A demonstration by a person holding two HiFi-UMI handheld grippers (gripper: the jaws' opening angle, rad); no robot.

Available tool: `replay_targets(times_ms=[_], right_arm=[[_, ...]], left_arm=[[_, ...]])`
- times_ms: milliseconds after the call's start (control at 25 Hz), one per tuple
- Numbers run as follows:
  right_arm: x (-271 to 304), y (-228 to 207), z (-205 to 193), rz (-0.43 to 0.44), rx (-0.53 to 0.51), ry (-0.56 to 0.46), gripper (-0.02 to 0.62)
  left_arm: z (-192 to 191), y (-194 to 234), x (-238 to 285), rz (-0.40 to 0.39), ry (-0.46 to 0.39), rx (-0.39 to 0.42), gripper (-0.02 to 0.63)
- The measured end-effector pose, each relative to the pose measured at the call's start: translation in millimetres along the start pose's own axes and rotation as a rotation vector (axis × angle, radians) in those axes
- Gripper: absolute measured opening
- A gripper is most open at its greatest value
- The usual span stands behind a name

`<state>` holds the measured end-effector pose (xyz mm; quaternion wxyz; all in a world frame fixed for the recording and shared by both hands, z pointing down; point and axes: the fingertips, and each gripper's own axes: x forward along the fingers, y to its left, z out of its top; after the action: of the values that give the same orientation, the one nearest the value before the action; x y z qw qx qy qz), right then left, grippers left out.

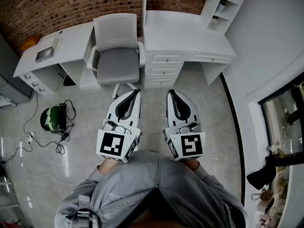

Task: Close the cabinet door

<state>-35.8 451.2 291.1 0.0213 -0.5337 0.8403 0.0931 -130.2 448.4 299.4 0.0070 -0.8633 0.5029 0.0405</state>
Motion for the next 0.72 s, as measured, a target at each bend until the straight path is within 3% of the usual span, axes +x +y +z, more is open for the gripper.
replay_targets(times_ms=[360,720], right_arm=[[3,10,-4,-0.009,0.001,0.002,0.026],[5,23,-7,-0.05,0.044,-0.011,0.028]], left_arm=[[-5,11,-5,0.003,0.007,0.003,0.006],[-11,24,-13,-0.054,-0.004,0.003,0.006]])
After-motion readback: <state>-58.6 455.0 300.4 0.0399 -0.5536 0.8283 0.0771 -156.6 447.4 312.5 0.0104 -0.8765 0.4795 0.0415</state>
